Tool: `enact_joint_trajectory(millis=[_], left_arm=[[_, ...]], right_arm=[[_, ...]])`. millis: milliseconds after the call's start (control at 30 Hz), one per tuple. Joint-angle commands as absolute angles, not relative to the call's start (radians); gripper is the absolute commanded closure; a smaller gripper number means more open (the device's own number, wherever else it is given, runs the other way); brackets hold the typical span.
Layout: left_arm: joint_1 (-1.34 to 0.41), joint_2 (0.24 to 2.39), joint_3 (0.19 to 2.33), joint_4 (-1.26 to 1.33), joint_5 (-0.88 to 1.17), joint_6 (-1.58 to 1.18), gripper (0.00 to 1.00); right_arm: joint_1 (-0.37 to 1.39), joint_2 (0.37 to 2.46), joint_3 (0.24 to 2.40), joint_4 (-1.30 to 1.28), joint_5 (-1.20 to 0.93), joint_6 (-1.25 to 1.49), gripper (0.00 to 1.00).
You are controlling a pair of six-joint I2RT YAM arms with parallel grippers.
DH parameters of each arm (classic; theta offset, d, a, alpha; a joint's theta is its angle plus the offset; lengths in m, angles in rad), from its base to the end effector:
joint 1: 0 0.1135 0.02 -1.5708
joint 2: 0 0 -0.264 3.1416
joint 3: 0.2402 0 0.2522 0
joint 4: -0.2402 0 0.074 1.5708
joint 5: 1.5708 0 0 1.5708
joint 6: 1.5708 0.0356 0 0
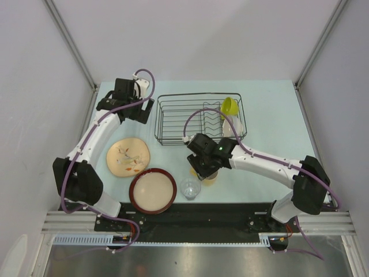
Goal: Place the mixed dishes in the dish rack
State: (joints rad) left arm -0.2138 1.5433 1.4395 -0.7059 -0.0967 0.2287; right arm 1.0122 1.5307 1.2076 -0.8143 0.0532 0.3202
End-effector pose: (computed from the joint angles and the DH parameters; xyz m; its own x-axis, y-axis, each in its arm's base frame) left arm 0.3311 -0.0684 0.3325 -0.6560 0.3734 -0.6559 0.3027 0.9263 0.2245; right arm 0.1642 0.2591 0.2570 -0.7194 -0.5579 -0.4138 -0.6411 0.7626 0.0864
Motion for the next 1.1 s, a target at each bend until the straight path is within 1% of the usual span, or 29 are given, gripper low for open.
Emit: enact_joint_trajectory(millis=[0, 200, 433, 533, 600, 667, 833, 867, 900, 933, 967, 1000, 1067], left_arm=[[-0.213, 1.493, 1.433, -0.695, -0.069, 0.221, 0.00], [-0.213, 1.491, 1.434, -0.698, -0.069, 0.219, 0.00], [-0.213, 1.486, 1.436, -0.698, -0.067, 0.221, 0.00], [-0.213, 1.485, 1.440, -0.700, -0.064, 0.221, 0.00], [-0.213, 1.482, 1.442, -0.698, -0.063, 0.221, 0.00], [-0.213, 1.485, 1.442, -0.698, -0.063, 0.221, 0.00], [-0.213, 1.485, 1.443, -0.698, -0.060, 0.216, 0.00], [-0.213, 1.482, 1.443, -0.699, -0.058, 0.216, 0.00], [-0.213, 1.479, 1.443, -0.698, -0.058, 0.216, 0.00], [-0.212, 1.477, 1.447, -0.701, -0.060, 0.219, 0.00], [-0.213, 1.477, 1.448, -0.701, -0.060, 0.218, 0.00], [-0.213, 1.474, 1.451, -0.704, -0.058, 0.218, 0.00], [-0.213, 1.474, 1.460, -0.706, -0.046, 0.215, 0.00]], right_arm=[[0.974, 1.522, 1.207, -0.792, 0.080, 0.298, 0.55], [0.954, 1.532, 1.195, -0.790, 0.083, 0.279, 0.57], [0.962, 1.537, 1.167, -0.782, 0.109, 0.279, 0.62], [0.994, 1.526, 1.145, -0.793, 0.118, 0.281, 0.61], [1.015, 1.525, 1.131, -0.813, 0.172, 0.282, 0.59], [1.032, 1.529, 1.111, -0.830, 0.210, 0.284, 0.59], [1.034, 1.539, 1.103, -0.818, 0.229, 0.287, 0.60], [1.032, 1.537, 1.103, -0.813, 0.233, 0.291, 0.61], [1.031, 1.537, 1.103, -0.810, 0.233, 0.293, 0.69], [1.019, 1.531, 1.103, -0.802, 0.229, 0.295, 0.81], [1.014, 1.525, 1.104, -0.801, 0.230, 0.296, 0.95], [1.008, 1.519, 1.106, -0.798, 0.230, 0.298, 1.00], [0.979, 1.482, 1.115, -0.790, 0.209, 0.302, 1.00]])
